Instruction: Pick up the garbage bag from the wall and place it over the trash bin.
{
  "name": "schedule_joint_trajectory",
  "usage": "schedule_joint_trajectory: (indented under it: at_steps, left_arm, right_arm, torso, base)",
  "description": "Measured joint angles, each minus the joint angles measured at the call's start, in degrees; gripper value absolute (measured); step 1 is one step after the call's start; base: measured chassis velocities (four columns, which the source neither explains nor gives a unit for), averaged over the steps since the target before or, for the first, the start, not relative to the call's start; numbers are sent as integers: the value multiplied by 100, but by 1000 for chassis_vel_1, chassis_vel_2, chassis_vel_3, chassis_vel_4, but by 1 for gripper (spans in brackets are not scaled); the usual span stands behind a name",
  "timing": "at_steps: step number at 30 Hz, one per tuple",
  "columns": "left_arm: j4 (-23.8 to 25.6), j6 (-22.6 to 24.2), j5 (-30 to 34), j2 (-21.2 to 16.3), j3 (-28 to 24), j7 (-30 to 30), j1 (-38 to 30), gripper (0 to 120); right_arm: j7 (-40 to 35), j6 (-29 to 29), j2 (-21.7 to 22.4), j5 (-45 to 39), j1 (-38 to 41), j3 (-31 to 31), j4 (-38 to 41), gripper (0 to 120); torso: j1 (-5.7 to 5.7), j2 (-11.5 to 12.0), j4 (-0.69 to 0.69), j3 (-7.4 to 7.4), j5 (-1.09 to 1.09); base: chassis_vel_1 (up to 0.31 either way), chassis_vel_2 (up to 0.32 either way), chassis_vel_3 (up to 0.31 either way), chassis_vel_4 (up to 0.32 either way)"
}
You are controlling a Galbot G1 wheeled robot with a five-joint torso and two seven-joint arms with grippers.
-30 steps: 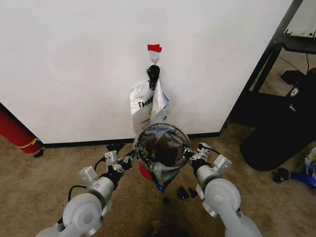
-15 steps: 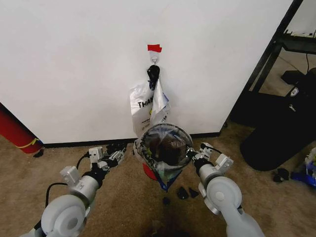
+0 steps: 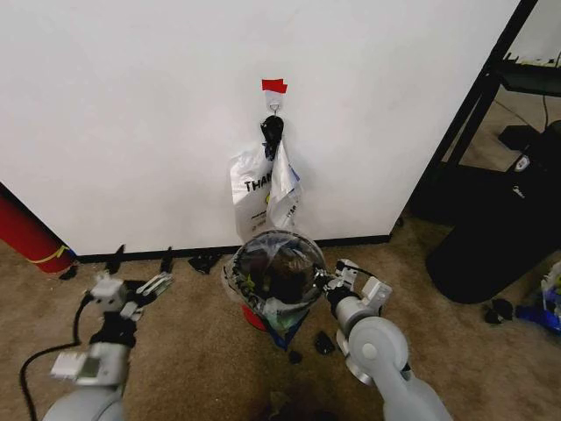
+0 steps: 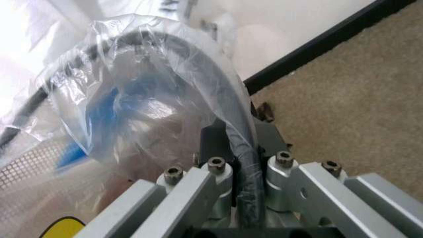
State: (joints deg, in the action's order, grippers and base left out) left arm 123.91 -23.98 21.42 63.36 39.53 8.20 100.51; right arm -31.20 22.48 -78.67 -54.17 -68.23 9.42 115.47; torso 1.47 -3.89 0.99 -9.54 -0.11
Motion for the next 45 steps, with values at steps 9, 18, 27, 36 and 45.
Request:
schedule_joint_trajectory:
  at_steps: [9,18,27,36,45]
  left_arm:
    - [-3,-238,69,204,86,-26,136,100]
    - [-2,-128,158,180,-61,43,85,100]
    - [-44,-53,423,107,-122,81,-9,100]
    - [-73,-32,471,136,-125,161,-50,100]
    - [-69,6,466,132,-130,190,-76,100]
  right_arm:
    - [-67,122,-120,-47,80,-99,-85,1]
    - [-55,197,-134,-93,43,-109,-281,1]
    - [127,94,-213,186,-35,-97,-779,33]
    - [264,111,14,172,-144,-97,-564,66]
    - [384,-81,133,-25,-275,-78,-380,96]
  torso:
    - [0,0,1,0,0]
    - [0,0,2,0,0]
    - [1,1,1,-1,1]
    - [1,1,1,-1,0]
    - [1,1,1,-1,0]
  base:
    - [0,0,0,0]
    - [0,0,0,0]
    - [0,0,0,0]
    - [0,0,0,0]
    - [0,0,0,0]
